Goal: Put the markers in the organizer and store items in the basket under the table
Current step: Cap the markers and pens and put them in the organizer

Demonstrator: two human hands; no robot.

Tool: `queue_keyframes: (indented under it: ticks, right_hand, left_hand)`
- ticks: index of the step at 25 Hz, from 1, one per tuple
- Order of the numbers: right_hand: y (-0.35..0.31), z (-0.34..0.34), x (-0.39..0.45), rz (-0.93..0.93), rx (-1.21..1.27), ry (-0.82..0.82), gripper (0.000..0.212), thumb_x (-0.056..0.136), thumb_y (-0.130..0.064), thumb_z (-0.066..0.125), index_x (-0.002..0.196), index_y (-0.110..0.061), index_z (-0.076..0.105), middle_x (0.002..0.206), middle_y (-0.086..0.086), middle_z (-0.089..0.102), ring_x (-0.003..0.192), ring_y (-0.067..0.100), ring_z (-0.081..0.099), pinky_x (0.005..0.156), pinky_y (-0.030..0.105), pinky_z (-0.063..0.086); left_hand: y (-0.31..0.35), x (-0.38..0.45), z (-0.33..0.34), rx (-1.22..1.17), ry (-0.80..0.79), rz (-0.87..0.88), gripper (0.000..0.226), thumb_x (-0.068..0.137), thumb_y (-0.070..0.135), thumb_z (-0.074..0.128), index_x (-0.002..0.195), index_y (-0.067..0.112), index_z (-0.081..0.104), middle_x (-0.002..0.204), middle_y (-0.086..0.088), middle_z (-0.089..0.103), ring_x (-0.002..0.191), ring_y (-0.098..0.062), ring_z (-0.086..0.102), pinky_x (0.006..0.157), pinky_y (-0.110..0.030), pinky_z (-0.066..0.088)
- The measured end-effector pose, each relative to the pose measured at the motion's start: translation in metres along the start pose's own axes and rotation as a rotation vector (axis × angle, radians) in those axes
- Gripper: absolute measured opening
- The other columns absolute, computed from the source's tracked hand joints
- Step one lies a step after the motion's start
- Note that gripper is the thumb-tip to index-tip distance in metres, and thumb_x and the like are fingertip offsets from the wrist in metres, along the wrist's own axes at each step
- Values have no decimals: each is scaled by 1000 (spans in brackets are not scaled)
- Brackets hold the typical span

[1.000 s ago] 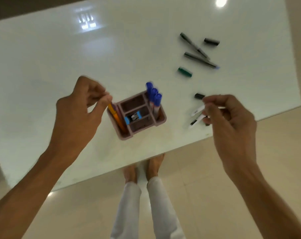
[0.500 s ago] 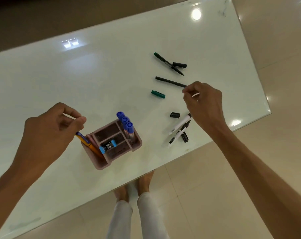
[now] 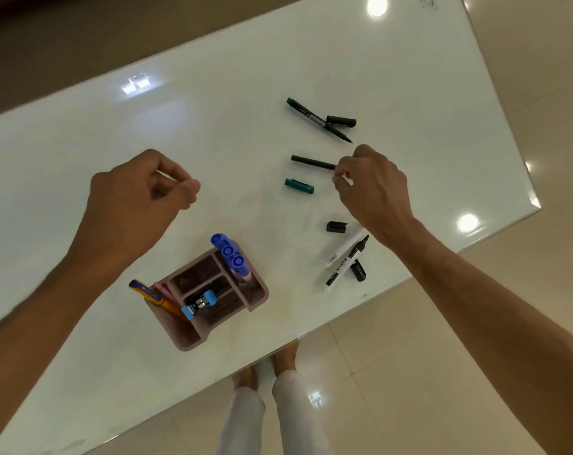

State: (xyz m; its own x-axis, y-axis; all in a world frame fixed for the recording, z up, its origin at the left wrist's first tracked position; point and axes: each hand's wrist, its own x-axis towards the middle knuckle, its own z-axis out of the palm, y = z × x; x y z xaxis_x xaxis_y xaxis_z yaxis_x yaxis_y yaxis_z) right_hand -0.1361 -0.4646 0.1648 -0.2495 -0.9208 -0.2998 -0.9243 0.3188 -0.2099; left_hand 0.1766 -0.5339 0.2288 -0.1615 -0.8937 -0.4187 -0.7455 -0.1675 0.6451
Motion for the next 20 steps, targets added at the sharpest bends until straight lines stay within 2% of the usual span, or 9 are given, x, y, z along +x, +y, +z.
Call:
queue_keyframes:
  ticks: [2,5,7,8,10,13,15,18,20]
  right_hand:
    - [4,2,-5,18,51,35,23,105,-25,58,110,-16,79,105,2,66,85,25,66,67,33,49]
    - [10,-5,-4,67,150,171,22,103,-29,60,113,-20,76,106,-1,69,85,19,65,69,31,47]
    - [15,-10,10,71,153,220,26,103,-30,60,125,-22,71,116,1,66,95,20,65,73,34,51]
    - [18,-11,21,56,146,219,31,103,-30,60,133,-23,67,124,3,64,105,23,64,76,36,51]
    - [20,-12,43,7,122,183,40,105,-25,59,144,-23,61,137,7,59,122,27,58,79,36,48]
    - [19,-8,63,-51,5,110,33,107,-17,53,137,-16,67,130,12,60,117,33,58,77,40,53]
    - [18,-6,67,-46,-44,94,26,106,-13,53,125,-9,71,119,13,63,106,35,61,76,46,56]
    - [25,-6,61,2,8,108,19,101,-10,54,113,-3,66,110,14,65,95,34,62,74,46,55]
    - [35,-9,52,41,129,130,17,99,-10,54,112,-2,61,105,15,68,91,36,63,74,47,54]
  left_hand:
    - [15,16,12,39,-40,52,17,95,39,74,99,24,69,85,11,77,84,1,73,66,9,37]
    - [34,45,33,94,-74,183,14,95,33,75,101,22,68,89,8,74,86,-2,71,70,3,45]
    - [45,68,52,133,-97,311,16,96,31,74,110,23,69,102,7,74,94,-8,71,82,-11,55]
    - [50,80,62,180,-103,388,21,97,31,72,117,25,68,112,6,72,102,-12,70,89,-26,58]
    - [60,103,83,311,-123,525,35,101,30,66,136,29,63,135,3,65,121,-19,62,101,-45,54]
    - [79,126,114,450,-202,607,48,104,21,59,152,26,53,156,1,52,141,-24,47,111,-44,44]
    - [84,133,128,496,-228,610,40,103,17,60,143,22,62,147,-2,59,135,-26,49,103,-44,47]
    - [75,133,132,519,-154,604,21,101,16,62,119,16,72,116,-7,65,114,-27,56,79,-39,46]
    - [60,129,124,454,-133,592,16,101,17,63,114,16,72,108,-5,65,108,-25,56,79,-39,46]
